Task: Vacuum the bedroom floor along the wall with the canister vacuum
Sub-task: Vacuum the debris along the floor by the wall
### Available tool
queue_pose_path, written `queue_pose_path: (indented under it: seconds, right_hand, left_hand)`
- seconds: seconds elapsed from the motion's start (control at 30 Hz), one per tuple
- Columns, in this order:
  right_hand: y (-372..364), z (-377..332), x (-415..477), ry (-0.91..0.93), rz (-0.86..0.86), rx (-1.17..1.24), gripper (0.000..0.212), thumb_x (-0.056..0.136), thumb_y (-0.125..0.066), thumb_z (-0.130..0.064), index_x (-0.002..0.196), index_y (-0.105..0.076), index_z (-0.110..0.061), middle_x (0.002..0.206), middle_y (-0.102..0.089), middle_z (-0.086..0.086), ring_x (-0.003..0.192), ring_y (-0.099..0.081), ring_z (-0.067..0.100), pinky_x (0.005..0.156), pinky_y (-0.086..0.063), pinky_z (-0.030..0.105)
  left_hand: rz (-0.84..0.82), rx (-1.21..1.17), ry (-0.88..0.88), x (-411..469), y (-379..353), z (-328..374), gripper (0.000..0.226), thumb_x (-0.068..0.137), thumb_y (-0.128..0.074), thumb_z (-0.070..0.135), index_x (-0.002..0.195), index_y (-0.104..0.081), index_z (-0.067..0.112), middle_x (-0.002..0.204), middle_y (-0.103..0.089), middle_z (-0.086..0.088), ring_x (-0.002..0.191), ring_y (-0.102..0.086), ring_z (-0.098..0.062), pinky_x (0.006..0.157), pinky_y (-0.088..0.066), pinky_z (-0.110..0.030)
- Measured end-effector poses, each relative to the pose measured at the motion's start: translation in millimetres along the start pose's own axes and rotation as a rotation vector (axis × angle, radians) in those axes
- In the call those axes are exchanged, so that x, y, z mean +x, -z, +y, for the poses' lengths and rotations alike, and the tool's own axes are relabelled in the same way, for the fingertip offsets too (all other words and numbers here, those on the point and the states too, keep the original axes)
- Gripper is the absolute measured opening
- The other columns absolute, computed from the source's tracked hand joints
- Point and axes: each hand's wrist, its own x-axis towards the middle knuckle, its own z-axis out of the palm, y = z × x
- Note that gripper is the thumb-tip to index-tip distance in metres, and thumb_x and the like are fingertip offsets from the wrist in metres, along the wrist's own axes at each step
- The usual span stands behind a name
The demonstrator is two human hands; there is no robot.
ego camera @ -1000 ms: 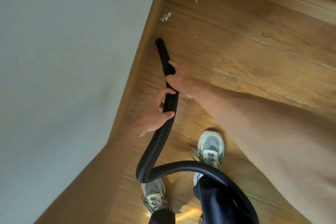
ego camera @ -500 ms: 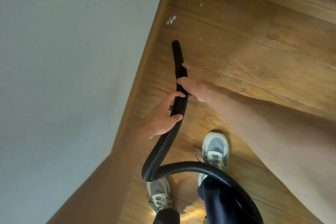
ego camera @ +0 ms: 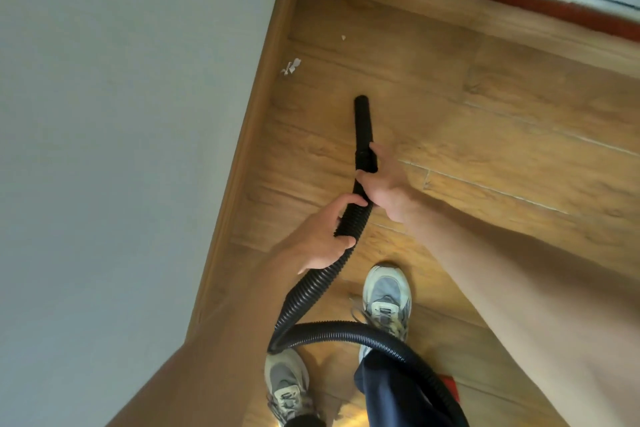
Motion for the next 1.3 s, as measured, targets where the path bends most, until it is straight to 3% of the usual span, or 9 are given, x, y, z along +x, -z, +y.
queue_pose_path:
  seconds: [0.17, 0.3, 0.4, 0.6, 0.7, 0.83, 0.9, 1.07, 1.3]
  right_hand:
    - [25, -3, -2, -0.091, 0.030, 0.084, 0.066, 0.096, -0.057, -0.009, 0.152, -0.031, -0.031, 0.134, -0.058, 0.007, 0.105, -0.064, 0.028, 0.084, -0.059, 0.046]
    - [27, -26, -4, -0.168, -0.031, 0.154, 0.063, 0.097, -0.054, -0.003, 0.151, -0.033, -0.028, 0.119, -0.058, 0.010, 0.094, -0.060, 0.026, 0.070, -0.058, 0.042]
    - [23, -40, -4, -0.198, -0.071, 0.158, 0.065, 0.098, -0.052, -0.002, 0.153, -0.030, -0.028, 0.111, -0.052, 0.007, 0.093, -0.056, 0.026, 0.057, -0.052, 0.037]
    - [8, -45, -2, -0.212, -0.075, 0.144, 0.067, 0.097, -0.052, -0.001, 0.154, -0.029, -0.028, 0.112, -0.052, 0.007, 0.095, -0.056, 0.026, 0.055, -0.049, 0.036]
    - [-3, -46, -3, -0.203, -0.091, 0.127, 0.067, 0.097, -0.052, -0.002, 0.153, -0.030, -0.030, 0.125, -0.055, 0.011, 0.096, -0.057, 0.027, 0.054, -0.049, 0.034]
    - [-27, -55, -2, -0.172, -0.120, 0.083, 0.066, 0.098, -0.050, -0.004, 0.153, -0.028, -0.032, 0.124, -0.057, 0.011, 0.083, -0.060, 0.021, 0.051, -0.049, 0.031]
    - [-42, -61, -3, -0.150, -0.135, 0.050, 0.065, 0.098, -0.050, -0.007, 0.153, -0.027, -0.033, 0.116, -0.057, 0.009, 0.080, -0.061, 0.020, 0.054, -0.054, 0.033]
    - [-68, -77, -5, -0.114, -0.181, -0.024, 0.068, 0.095, -0.052, -0.010, 0.154, -0.027, -0.034, 0.129, -0.057, 0.012, 0.100, -0.064, 0.030, 0.077, -0.061, 0.046]
    - [-75, -98, 5, -0.039, -0.273, -0.146, 0.070, 0.092, -0.053, -0.010, 0.154, -0.028, -0.030, 0.136, -0.051, 0.012, 0.102, -0.062, 0.031, 0.078, -0.061, 0.047]
  left_hand:
    - [-0.039, 0.065, -0.002, -3, -5, 28, 0.055, 0.097, -0.056, 0.004, 0.130, -0.044, 0.047, 0.101, -0.060, 0.004, 0.089, -0.068, -0.022, 0.079, -0.061, -0.045]
    - [-0.017, 0.076, -0.013, -14, 12, 42, 0.056, 0.098, -0.056, 0.006, 0.138, -0.042, 0.042, 0.100, -0.053, 0.011, 0.089, -0.062, -0.013, 0.076, -0.058, -0.032]
    - [-0.014, 0.063, 0.005, -20, 24, 45, 0.056, 0.098, -0.057, 0.007, 0.138, -0.042, 0.043, 0.103, -0.053, 0.007, 0.097, -0.061, -0.016, 0.083, -0.058, -0.038]
    - [-0.040, 0.009, 0.026, -21, 37, 40, 0.057, 0.097, -0.058, 0.006, 0.139, -0.041, 0.041, 0.108, -0.053, 0.000, 0.098, -0.060, -0.017, 0.075, -0.057, -0.031]
    - [-0.029, -0.029, 0.050, -24, 42, 28, 0.056, 0.098, -0.058, 0.006, 0.138, -0.042, 0.042, 0.108, -0.055, -0.001, 0.097, -0.063, -0.020, 0.072, -0.058, -0.030]
    - [0.022, -0.084, 0.072, -31, 54, 12, 0.054, 0.098, -0.058, 0.008, 0.134, -0.044, 0.045, 0.113, -0.057, -0.004, 0.097, -0.065, -0.020, 0.068, -0.057, -0.028]
    - [0.056, -0.120, 0.093, -35, 62, 6, 0.054, 0.097, -0.059, 0.007, 0.133, -0.045, 0.045, 0.114, -0.059, -0.006, 0.098, -0.065, -0.022, 0.067, -0.058, -0.030]
    - [0.077, -0.215, 0.153, -47, 80, -5, 0.057, 0.095, -0.062, 0.005, 0.125, -0.049, 0.051, 0.117, -0.060, -0.002, 0.103, -0.065, -0.023, 0.081, -0.060, -0.051]
    - [0.114, -0.331, 0.148, -48, 89, -3, 0.057, 0.095, -0.061, 0.002, 0.129, -0.048, 0.046, 0.117, -0.064, -0.002, 0.100, -0.069, -0.021, 0.074, -0.062, -0.048]
